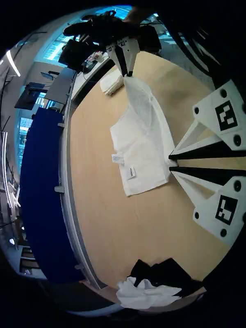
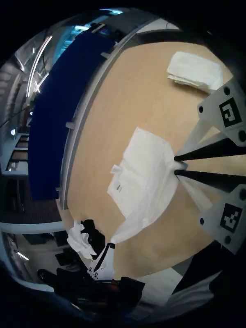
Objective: Fold towel
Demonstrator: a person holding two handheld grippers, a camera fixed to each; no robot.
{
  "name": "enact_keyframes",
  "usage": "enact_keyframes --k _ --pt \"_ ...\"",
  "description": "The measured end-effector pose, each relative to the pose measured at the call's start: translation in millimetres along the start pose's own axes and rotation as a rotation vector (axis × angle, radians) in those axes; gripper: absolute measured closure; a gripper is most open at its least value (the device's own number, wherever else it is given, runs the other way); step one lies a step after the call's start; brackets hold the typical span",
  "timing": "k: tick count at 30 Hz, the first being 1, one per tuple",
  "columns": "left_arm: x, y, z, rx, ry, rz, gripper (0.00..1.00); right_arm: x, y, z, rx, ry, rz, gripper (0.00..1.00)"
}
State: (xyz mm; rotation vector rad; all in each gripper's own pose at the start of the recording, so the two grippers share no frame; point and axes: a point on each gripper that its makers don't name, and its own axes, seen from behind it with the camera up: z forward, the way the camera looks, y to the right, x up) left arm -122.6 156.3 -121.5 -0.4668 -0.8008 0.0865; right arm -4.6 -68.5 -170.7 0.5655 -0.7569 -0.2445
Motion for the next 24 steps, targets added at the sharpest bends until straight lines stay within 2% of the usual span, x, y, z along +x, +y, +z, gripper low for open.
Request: enact_keyframes --k 6,12,24 --pt "9 -0.3 7.4 0.001 0.016 -0.001 0.88 4 7 4.9 -0.010 -0.012 -0.017 0.83" --pt "25 -6.6 19.1 0.005 0.033 0.000 0.88 14 22 15.5 -0.027 -0.016 -0.035 0.83" --pt "47 -29.7 57.8 0.031 0.040 0.042 0.88 29 55 59.7 -0.049 -0.033 -0.033 0.83"
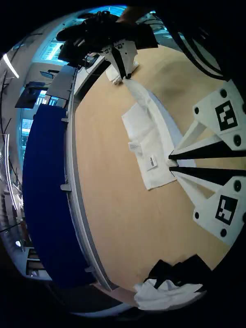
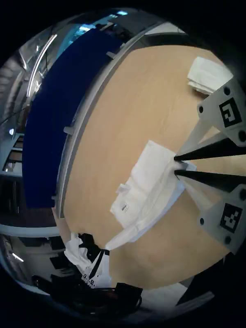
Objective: Fold towel
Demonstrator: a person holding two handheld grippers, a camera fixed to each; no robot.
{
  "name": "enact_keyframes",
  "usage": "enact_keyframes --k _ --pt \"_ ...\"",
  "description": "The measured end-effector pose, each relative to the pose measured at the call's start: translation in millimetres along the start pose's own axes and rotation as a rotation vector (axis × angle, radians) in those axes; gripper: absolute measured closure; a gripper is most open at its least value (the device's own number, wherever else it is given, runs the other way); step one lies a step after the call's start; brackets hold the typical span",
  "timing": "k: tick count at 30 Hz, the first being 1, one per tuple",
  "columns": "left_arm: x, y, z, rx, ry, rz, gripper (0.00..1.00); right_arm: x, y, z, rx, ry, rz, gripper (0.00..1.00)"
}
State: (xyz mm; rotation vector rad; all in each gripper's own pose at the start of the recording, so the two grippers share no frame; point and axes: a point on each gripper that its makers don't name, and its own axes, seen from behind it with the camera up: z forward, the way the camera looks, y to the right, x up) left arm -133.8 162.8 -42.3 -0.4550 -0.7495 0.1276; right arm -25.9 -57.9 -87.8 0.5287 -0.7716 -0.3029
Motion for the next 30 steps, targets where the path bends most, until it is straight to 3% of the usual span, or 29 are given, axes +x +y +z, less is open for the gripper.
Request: enact_keyframes --k 8,18,30 --pt "-3 -10.7 28.0 0.000 -0.026 0.001 0.88 -4 10 26.2 0.001 -0.028 0.010 0.83" --pt "-19 -18.8 57.2 -0.008 -0.051 0.010 0.88 -22 16 57.2 0.005 -0.062 0.068 0.83" --pt "-25 -36.0 90.3 0.046 -0.063 0.011 0.88 -24 28 85.0 -0.048 -0.064 0.065 0.79"
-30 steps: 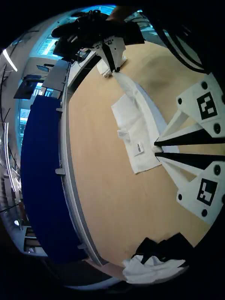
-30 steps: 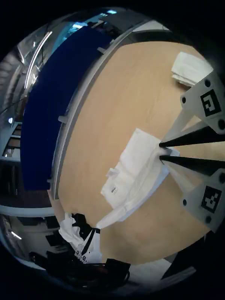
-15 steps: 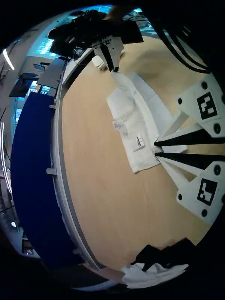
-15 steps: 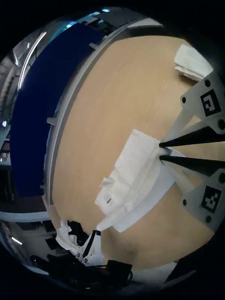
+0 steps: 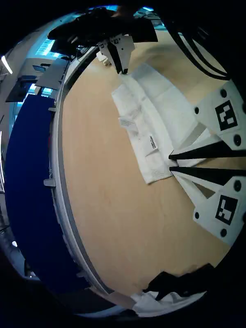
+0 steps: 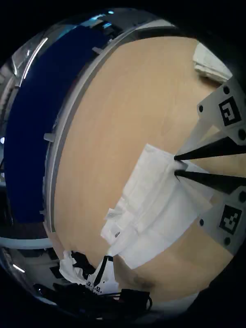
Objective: Fold towel
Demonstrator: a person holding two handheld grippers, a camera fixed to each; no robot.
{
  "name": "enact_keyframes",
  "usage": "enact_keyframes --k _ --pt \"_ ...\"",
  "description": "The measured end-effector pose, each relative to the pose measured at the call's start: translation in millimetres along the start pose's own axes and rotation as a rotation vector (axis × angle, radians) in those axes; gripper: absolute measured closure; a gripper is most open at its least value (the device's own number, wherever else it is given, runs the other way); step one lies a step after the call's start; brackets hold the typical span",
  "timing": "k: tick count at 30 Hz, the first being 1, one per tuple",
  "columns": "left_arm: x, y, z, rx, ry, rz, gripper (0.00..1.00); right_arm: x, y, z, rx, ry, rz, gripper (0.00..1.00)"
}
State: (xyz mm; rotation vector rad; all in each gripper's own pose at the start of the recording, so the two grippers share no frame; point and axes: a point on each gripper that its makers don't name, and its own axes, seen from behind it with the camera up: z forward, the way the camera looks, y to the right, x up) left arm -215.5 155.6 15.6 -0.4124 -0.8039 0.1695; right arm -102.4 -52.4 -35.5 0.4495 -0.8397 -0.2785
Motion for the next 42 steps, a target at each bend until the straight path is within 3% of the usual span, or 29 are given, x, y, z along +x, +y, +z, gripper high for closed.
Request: enact_keyframes --k 7,13,15,23,27,29,31,42 --pt "3 -4.0 12.1 0.022 -0.005 0.014 0.85 3 10 7.0 -0.043 -0.003 -0.007 0.76" --pt "10 -11.2 14.2 0.044 0.003 0.018 0.78 6 13 9.7 -0.062 0.006 -0.008 0.63" --pt "11 -14.0 13.4 0.049 0.004 0.017 0.74 8 14 9.0 -0.063 0.013 -0.004 0.55" --pt "11 -17.4 6.2 0.043 0.010 -0.010 0.48 15 17 3.7 -0.073 0.050 0.020 0.26" --pt "11 -14.5 3.9 0.029 0.016 -0.022 0.26 16 16 0.8 -0.064 0.063 0.048 0.05" --pt "12 -14.1 2.5 0.028 0.021 -0.025 0.15 17 16 -1.2 -0.065 0.068 0.059 0.01" --pt "12 -13.4 0.7 0.027 0.025 -0.026 0.11 18 17 -3.7 -0.068 0.074 0.067 0.01" --pt "14 -11.5 -12.3 0.035 0.036 -0.030 0.11 18 13 -17.7 -0.069 0.080 0.057 0.00"
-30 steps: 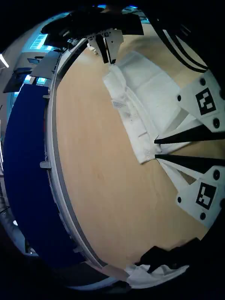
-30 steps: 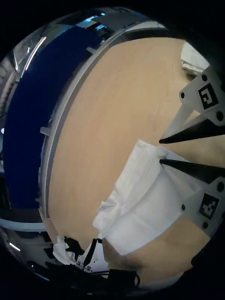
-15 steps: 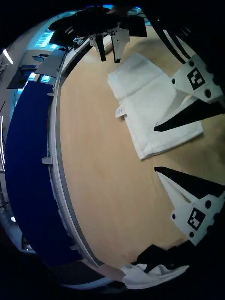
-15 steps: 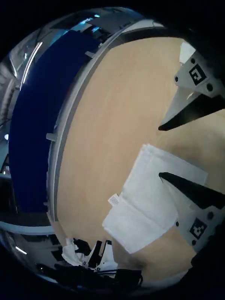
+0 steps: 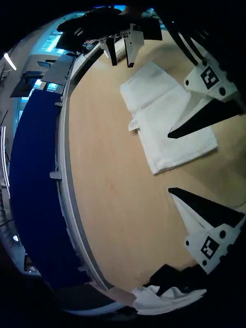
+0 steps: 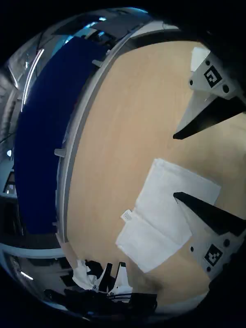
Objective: Fold towel
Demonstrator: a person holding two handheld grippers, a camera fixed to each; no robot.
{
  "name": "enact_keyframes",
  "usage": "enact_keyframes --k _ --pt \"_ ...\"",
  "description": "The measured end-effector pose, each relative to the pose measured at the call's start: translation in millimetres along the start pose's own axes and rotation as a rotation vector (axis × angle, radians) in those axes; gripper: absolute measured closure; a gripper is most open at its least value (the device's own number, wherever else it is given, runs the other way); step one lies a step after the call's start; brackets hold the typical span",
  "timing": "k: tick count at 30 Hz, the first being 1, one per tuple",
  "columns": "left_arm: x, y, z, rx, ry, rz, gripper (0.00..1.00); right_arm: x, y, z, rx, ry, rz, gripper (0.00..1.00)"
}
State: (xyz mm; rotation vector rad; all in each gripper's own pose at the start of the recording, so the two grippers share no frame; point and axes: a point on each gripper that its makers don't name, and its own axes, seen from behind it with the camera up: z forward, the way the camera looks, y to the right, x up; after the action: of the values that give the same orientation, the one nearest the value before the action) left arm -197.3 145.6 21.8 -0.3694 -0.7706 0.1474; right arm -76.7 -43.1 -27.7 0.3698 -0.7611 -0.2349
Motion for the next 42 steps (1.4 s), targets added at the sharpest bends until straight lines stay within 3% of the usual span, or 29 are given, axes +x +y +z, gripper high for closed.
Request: enact_keyframes --k 24,32,42 --pt "-32 4.0 -57.2 0.038 0.005 -0.072 0.11 -32 -12 -49.0 -0.013 -0.013 -0.012 0.00" --pt "-45 -1.6 -68.5 0.061 0.001 -0.085 0.11 -38 -13 -52.8 0.009 -0.023 -0.041 0.00" --pt "-63 -14.4 -100.6 0.107 -0.002 -0.120 0.11 -51 -30 -44.4 0.099 -0.077 -0.137 0.06"
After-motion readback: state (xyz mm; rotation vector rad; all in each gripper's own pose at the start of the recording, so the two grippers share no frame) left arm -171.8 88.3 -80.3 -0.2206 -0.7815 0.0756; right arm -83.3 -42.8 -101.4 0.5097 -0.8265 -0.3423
